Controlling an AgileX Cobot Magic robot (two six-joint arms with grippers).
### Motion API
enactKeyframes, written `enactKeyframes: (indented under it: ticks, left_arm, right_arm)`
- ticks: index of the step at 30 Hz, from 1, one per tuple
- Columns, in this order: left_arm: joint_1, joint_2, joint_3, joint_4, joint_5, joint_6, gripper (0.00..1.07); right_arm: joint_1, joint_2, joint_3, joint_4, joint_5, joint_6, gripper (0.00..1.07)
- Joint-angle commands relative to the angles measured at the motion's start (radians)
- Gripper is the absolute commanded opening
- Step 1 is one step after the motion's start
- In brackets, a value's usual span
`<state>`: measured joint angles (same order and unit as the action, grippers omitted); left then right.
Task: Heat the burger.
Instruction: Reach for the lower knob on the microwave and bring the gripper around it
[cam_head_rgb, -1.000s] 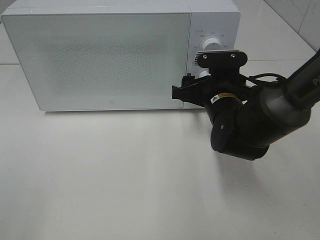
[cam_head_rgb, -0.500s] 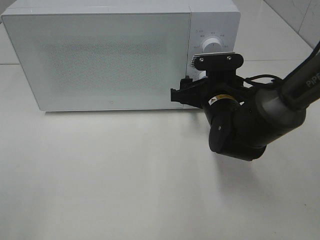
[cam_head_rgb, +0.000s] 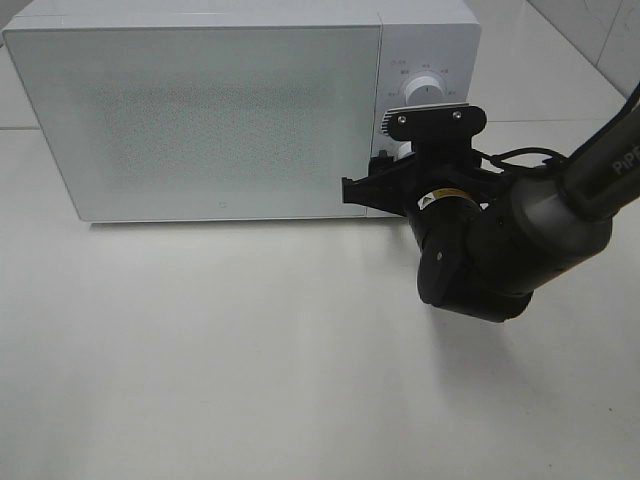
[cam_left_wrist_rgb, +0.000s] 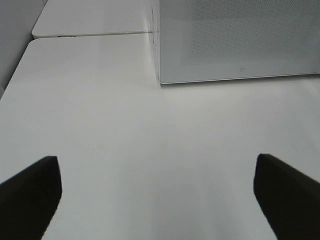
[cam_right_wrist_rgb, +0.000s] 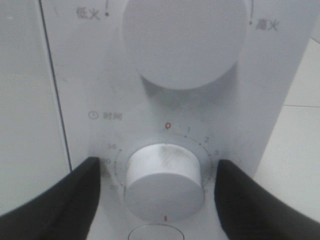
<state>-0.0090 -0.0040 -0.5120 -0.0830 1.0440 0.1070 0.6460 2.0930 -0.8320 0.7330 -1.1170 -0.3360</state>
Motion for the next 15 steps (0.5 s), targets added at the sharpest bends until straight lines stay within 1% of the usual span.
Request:
enactKeyframes:
  ticks: [1, 2, 3, 4, 5, 6, 7, 8, 9, 15]
  left_arm:
    - [0.005, -0.018, 0.005, -0.006, -0.004, -0.003, 1.0]
    - [0.005, -0.018, 0.005, -0.006, -0.004, -0.003, 1.0]
    - [0.005, -0.018, 0.005, -0.006, -0.004, -0.003, 1.0]
    - [0.005, -0.018, 0.005, -0.006, -0.004, -0.003, 1.0]
    - [0.005, -0.018, 0.005, -0.006, -0.004, -0.003, 1.0]
    - [0.005, -0.018, 0.005, -0.006, -0.004, -0.003, 1.0]
    - [0.005, -0.018, 0.005, -0.006, -0.004, -0.003, 1.0]
    - [0.005, -0.018, 0.005, -0.006, -0.004, -0.003, 1.0]
    - [0.005, -0.018, 0.005, -0.006, -0.004, -0.003, 1.0]
    - [0.005, -0.018, 0.005, -0.006, -0.004, -0.003, 1.0]
  right_arm:
    - [-0.005, -0.018, -0.007, -0.014, -0.039, -0.003, 0.5]
    - [-0.005, -0.018, -0.007, -0.014, -0.059, -0.003, 0.39]
    - [-0.005, -0.018, -0.007, -0.014, -0.073, -0.003, 0.32]
    - [-0.005, -0.018, -0.007, -0.014, -0.073, -0.003, 0.32]
    - [-0.005, -0.018, -0.007, -0.015, -0.107, -0.003, 0.2]
    - [-0.005, -0.018, -0.007, -0.015, -0.119, -0.003, 0.15]
    - [-0.005, -0.018, -0.007, -0.015, -0.119, -0.003, 0.15]
    - [-0.005, -0.018, -0.007, -0.015, -0.133, -0.003, 0.05]
    - [-0.005, -0.018, -0.007, -0.015, -0.134, -0.003, 0.01]
    - [-0.005, -0.018, -0.007, -0.017, -0.134, -0.004, 0.0]
